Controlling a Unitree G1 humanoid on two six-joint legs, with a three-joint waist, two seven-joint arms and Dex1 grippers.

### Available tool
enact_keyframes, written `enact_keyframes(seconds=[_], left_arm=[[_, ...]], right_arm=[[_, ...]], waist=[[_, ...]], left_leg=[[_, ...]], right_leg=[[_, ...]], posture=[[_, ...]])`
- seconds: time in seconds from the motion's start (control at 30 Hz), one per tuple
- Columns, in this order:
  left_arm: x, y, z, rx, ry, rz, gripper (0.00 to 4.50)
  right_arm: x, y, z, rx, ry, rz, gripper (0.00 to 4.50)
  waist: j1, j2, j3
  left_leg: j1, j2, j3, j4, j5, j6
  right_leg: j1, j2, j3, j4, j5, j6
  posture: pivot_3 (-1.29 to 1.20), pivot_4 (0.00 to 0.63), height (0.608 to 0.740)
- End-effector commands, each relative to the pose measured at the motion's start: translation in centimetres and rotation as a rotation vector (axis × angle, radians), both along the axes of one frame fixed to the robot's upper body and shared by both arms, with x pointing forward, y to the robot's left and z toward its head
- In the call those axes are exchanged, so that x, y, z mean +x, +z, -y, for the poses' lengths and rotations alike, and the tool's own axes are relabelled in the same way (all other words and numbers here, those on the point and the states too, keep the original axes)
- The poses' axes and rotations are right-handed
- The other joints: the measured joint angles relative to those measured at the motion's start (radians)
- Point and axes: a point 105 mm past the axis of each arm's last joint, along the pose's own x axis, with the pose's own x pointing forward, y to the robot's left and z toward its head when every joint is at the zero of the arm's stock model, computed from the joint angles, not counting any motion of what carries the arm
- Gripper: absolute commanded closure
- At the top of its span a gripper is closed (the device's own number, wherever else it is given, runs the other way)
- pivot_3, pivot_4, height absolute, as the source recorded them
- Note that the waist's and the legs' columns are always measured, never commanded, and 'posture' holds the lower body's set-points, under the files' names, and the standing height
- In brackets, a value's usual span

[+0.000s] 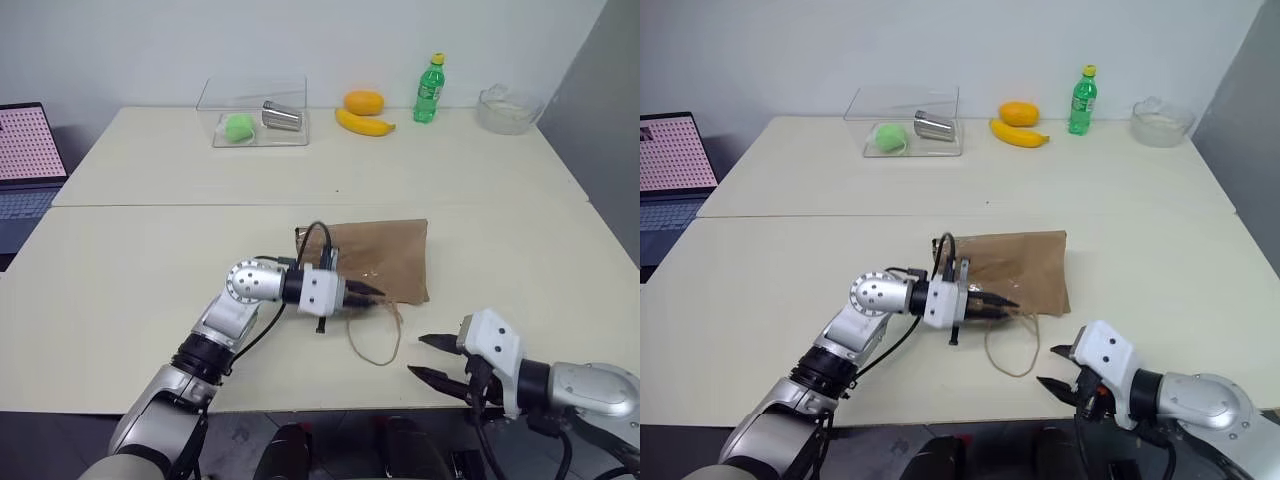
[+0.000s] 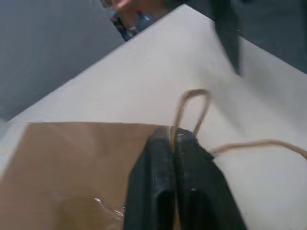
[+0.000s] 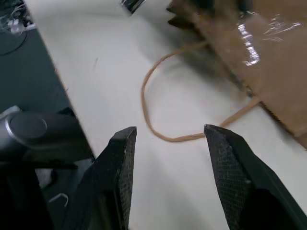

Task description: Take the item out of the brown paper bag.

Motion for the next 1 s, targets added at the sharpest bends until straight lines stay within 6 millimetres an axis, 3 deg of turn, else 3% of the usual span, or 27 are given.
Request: enact_keyframes(seconds=[0.03, 0.3, 0.47, 0.7, 0.8, 0.97, 1.0], left_arm=[[1.1, 3.3, 0.4, -0.087, 0.044, 0.014, 4.46], [2.1, 4.4, 0.5, -0.082, 0.065, 0.035, 4.46], [2.2, 4.7, 0.4, -0.088, 0.074, 0.051, 4.46], [2.4, 4.9, 0.5, -0.1, 0.089, 0.063, 4.46], [2.6, 5.1, 0.7, -0.106, 0.091, 0.068, 4.5], [2.9, 5.8, 1.1, -0.122, 0.095, 0.076, 4.5], [2.9, 6.1, 1.2, -0.129, 0.099, 0.078, 4.5]], right_arm=[[-0.3, 1.3, -3.4, 0.06, 0.109, 0.082, 2.13], [3.0, 0.2, -6.7, 0.089, 0.106, 0.046, 2.13], [5.1, -0.5, -7.2, 0.08, 0.045, 0.044, 2.13], [5.7, -1.9, -6.9, 0.051, -0.017, -0.008, 2.13], [5.7, -1.7, -6.7, 0.06, -0.03, -0.005, 2.75], [5.7, -2.0, -6.3, 0.045, -0.038, 0.004, 4.46], [5.7, -2.3, -6.2, 0.031, -0.04, 0.005, 4.46]], waist=[[-0.003, -0.001, 0.0], [0.0, -0.001, 0.0], [0.0, -0.001, 0.0], [0.0, -0.001, 0.0], [0.0, -0.001, 0.0], [0.0, -0.001, 0.0], [0.0, -0.001, 0.0]], left_leg=[[0.0, 0.0, 0.0, 0.0, 0.0, 0.0], [0.0, 0.0, -0.001, 0.001, 0.0, 0.0], [-0.001, 0.0, -0.002, 0.001, 0.0, 0.0], [-0.001, 0.0, -0.002, 0.001, 0.0, 0.0], [-0.001, 0.0, -0.002, 0.001, 0.0, 0.0], [-0.001, 0.0, -0.002, 0.001, 0.0, 0.0], [-0.001, 0.0, -0.002, 0.001, 0.0, 0.0]], right_leg=[[0.0, 0.0, 0.0, 0.0, 0.0, 0.0], [0.0, 0.001, 0.0, 0.0, 0.0, 0.0], [-0.001, 0.001, 0.0, 0.0, 0.0, 0.0], [-0.001, 0.001, 0.0, 0.0, 0.0, 0.0], [-0.001, 0.001, 0.0, 0.001, 0.0, 0.0], [-0.001, 0.001, 0.0, 0.001, 0.0, 0.0], [-0.001, 0.001, 0.0, 0.001, 0.0, 0.0]], posture=[[0.0, 0.15, 0.74], [0.0, 0.15, 0.74], [0.0, 0.15, 0.74], [0.0, 0.15, 0.74], [0.0, 0.15, 0.74], [0.0, 0.15, 0.74], [0.0, 0.15, 0.74]])
